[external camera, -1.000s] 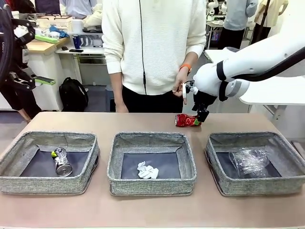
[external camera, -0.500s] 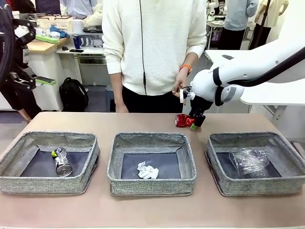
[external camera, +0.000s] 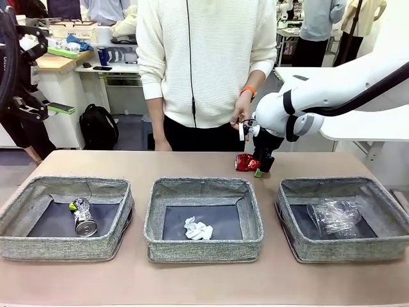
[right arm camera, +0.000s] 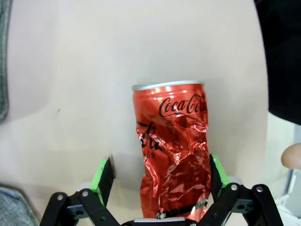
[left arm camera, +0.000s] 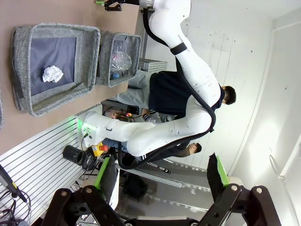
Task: Sort the waste into the appropriate baskets.
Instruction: Pick up the waste item pointed out by the person.
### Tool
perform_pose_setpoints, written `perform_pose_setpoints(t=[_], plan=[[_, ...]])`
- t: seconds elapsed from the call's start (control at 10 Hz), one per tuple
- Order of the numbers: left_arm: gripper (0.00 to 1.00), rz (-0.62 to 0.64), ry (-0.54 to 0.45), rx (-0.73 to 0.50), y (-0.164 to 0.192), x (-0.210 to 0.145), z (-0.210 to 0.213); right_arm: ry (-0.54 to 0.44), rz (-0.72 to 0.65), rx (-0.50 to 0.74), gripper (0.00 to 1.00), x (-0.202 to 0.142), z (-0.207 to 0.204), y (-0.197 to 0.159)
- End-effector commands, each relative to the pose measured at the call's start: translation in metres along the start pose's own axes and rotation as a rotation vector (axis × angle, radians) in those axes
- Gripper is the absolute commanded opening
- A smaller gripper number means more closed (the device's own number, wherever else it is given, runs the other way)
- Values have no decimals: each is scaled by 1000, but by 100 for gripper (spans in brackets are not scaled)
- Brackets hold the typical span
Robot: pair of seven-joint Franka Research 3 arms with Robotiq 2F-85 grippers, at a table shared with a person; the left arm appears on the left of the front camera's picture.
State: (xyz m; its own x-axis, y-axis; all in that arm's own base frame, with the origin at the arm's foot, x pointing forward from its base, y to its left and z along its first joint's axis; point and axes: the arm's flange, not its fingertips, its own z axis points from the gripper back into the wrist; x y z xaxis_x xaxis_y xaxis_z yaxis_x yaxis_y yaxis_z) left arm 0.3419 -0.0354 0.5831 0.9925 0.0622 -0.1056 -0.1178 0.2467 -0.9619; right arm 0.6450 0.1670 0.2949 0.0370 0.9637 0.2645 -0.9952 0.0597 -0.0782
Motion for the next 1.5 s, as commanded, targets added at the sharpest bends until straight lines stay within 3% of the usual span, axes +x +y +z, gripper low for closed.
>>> perform_pose_setpoints(t=[0.0,0.1,0.2,0.3,0.4,0.5,0.7,0.8,0.9,1.4], plan=[[100,-22,4,-23,0,-1,0,34,6,20,100,-1,3,-5],[100,-22,4,-23,0,-1,0,47,13,21,100,-1,3,-5],[100,-22,4,-23,0,-1,0,41,34,23,70,-2,3,-4],[100,-22,4,-23,0,-1,0,41,40,28,47,-2,3,-3],[100,-22,4,-23,0,-1,0,52,42,31,13,-2,3,-3],[100,-22,4,-23,0,-1,0,53,47,32,0,-2,3,-2],[100,-22,4,-23,0,-1,0,57,54,29,0,-2,3,-2],[100,-22,4,-23,0,-1,0,61,55,29,7,-2,3,-1],[100,-22,4,-23,0,-1,0,62,58,32,0,-3,3,-1],[100,-22,4,-23,0,-1,0,84,63,48,0,-4,4,2]])
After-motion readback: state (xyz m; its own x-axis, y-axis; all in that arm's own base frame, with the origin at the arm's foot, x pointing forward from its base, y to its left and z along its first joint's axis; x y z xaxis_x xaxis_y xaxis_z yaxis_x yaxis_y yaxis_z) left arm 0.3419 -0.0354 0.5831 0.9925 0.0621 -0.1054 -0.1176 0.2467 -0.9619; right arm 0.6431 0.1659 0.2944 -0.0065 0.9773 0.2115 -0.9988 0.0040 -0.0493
